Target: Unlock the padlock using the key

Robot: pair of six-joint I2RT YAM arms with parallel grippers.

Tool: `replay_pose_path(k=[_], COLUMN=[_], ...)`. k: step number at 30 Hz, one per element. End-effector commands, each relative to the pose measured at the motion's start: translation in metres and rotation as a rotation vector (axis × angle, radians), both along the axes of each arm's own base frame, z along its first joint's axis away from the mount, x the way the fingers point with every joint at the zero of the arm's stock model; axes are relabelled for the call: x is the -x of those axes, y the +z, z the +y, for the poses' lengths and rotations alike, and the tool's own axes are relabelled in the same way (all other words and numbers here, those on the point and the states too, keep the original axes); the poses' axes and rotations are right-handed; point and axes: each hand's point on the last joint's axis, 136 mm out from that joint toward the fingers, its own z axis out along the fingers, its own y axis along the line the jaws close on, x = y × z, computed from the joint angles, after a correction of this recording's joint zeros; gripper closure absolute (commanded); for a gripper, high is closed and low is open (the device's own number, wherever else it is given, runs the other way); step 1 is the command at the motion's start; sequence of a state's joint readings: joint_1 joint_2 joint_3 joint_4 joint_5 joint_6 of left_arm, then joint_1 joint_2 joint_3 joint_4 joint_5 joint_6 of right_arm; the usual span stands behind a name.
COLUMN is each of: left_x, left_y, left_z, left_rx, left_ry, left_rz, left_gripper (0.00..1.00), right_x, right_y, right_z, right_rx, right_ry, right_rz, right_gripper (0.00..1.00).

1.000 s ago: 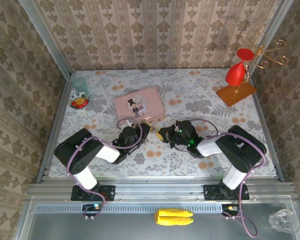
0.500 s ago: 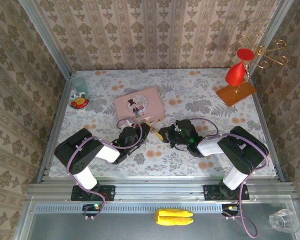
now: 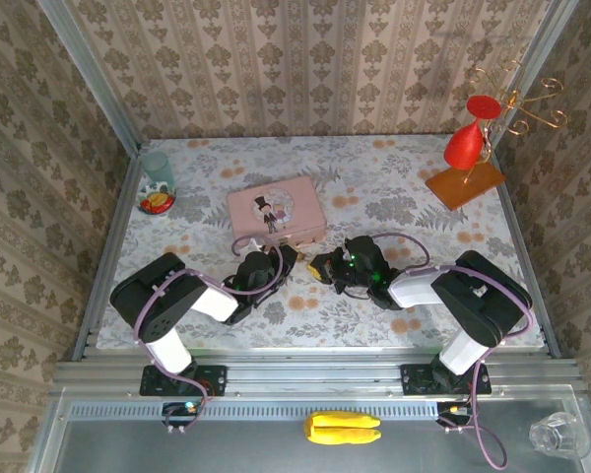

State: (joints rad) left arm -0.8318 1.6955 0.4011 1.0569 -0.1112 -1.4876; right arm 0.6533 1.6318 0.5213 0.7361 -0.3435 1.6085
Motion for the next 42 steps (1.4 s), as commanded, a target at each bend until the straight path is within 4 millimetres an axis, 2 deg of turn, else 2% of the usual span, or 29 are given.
replay_pose_path(k=[1, 5, 9, 15, 29, 30, 33, 37, 39, 42], left_x=[0.019, 0.02, 0.02, 0.022, 0.022, 0.022, 0.022, 0.016, 0.013, 0.01], left_y=[0.022, 0.025, 0.029, 0.031, 0.035, 0.036, 0.033, 0.036, 0.036, 0.035], left_z=[-0.037, -0.04, -0.041, -0.041, -0.043, -0.042, -0.037, -0.033, -0.032, -0.029], left_rx=[0.149, 0.157, 0.16, 0.158, 0.157, 0.155, 0.114, 0.047, 0.024, 0.003], left_ry=[-0.142, -0.151, -0.154, -0.156, -0.159, -0.157, -0.144, -0.137, -0.135, -0.129], left_rz=[0.021, 0.019, 0.013, 0.01, 0.001, -0.002, -0.002, -0.002, 0.003, 0.013], left_gripper=[0.95, 0.95, 0.95, 0.95, 0.95, 0.95, 0.95, 0.96, 0.96, 0.96], right_x=[-0.016, -0.02, -0.027, -0.038, -0.037, -0.038, -0.037, -0.023, -0.017, -0.008], right_y=[0.051, 0.048, 0.04, 0.04, 0.037, 0.038, 0.043, 0.029, 0.026, 0.022], right_z=[0.022, 0.021, 0.012, 0.0, 0.007, 0.009, 0.009, -0.018, -0.029, -0.043], right_rx=[-0.119, -0.121, -0.103, -0.084, -0.097, -0.103, -0.065, 0.208, 0.29, 0.371], right_ry=[0.015, 0.011, -0.009, -0.017, 0.017, 0.023, 0.045, 0.08, 0.102, 0.133], right_rz=[-0.144, -0.141, -0.136, -0.153, -0.154, -0.158, -0.191, -0.188, -0.199, -0.212], right_gripper=[1.0, 1.0, 1.0, 1.0, 1.0, 0.98, 0.81, 0.57, 0.52, 0.5])
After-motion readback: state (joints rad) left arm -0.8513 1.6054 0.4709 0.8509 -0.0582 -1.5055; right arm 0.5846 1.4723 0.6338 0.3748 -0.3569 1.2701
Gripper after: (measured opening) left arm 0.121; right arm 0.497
